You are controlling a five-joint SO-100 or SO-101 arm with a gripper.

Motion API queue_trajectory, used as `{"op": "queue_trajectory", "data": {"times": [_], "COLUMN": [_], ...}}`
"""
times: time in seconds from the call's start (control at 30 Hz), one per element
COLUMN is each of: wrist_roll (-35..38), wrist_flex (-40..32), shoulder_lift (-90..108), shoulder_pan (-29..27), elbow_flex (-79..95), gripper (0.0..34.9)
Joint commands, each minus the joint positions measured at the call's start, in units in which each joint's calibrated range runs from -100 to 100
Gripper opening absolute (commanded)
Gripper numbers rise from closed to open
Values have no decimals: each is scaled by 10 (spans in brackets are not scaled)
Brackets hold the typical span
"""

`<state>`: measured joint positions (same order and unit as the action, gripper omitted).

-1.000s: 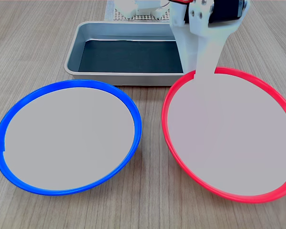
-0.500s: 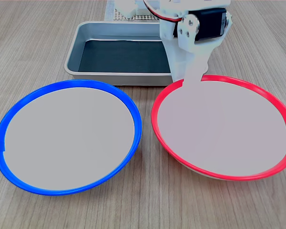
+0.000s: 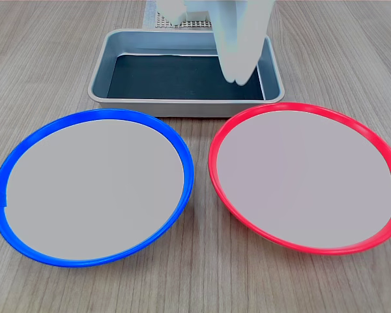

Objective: Lift the stacked dish and set it down on the table.

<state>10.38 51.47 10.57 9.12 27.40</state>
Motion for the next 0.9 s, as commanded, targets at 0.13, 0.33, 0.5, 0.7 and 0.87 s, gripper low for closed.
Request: {"op": "queue_trajectory", "data": {"times": [0.13, 0.33, 0.5, 0.7, 0.87], "wrist_roll": [-51, -80, -95, -98, -95], "wrist_flex": [-156, -211, -169, -97, -50], "shoulder_lift": [377, 655, 792, 876, 884], "shoulder_pan": [-59, -102, -122, -134, -150], "elbow_flex": [304, 564, 676, 726, 726], "gripper": [1, 0, 0, 0, 0]}}
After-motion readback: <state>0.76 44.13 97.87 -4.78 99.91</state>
